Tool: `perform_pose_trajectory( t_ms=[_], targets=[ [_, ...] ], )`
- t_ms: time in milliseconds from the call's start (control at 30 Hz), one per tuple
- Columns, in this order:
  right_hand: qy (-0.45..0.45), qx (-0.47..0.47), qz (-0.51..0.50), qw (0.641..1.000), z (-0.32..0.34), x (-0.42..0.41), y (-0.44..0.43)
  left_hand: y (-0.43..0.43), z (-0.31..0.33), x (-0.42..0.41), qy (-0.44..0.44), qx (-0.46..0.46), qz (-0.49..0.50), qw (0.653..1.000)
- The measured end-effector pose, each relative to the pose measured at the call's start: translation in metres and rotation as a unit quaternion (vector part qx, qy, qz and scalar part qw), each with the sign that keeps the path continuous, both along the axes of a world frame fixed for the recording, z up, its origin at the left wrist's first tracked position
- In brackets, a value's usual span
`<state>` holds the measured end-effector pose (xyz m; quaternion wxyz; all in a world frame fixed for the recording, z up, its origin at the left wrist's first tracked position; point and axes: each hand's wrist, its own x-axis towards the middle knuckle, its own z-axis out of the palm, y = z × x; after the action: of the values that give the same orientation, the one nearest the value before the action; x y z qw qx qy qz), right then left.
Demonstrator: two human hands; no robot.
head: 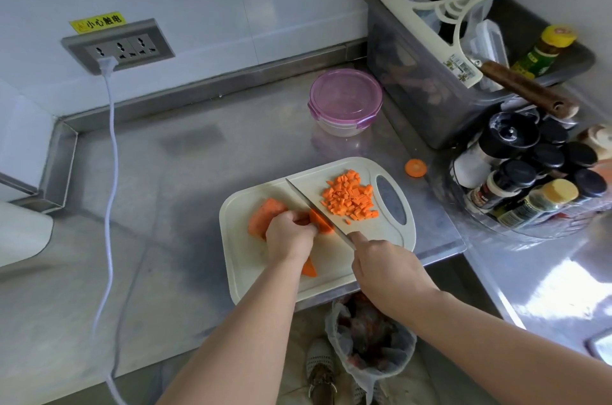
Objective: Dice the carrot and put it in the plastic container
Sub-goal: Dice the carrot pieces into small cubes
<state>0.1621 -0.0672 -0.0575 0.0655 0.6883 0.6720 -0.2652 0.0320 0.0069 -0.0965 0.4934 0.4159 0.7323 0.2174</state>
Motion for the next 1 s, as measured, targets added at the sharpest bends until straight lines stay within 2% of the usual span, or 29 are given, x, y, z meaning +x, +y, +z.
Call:
perform_pose_trajectory(
  t_ms=[400,633,1000],
  targets=[
    [-0.008,-0.037,0.015,0.999,-0.001,0.001,0.004,0.001,-0.002,0.001,0.013,0.001,-0.008,1.0],
    [-0.048,-0.048,0.05,0.996,-0.011,0.002,0.007,0.002,-0.007,0.0,0.021,0.003,-0.012,1.0],
    [-0.008,-0.058,-0.016,0.998,-0.017,-0.004,0.019,0.002,-0.006,0.0,0.028,-0.003,-0.006,1.0]
  ],
)
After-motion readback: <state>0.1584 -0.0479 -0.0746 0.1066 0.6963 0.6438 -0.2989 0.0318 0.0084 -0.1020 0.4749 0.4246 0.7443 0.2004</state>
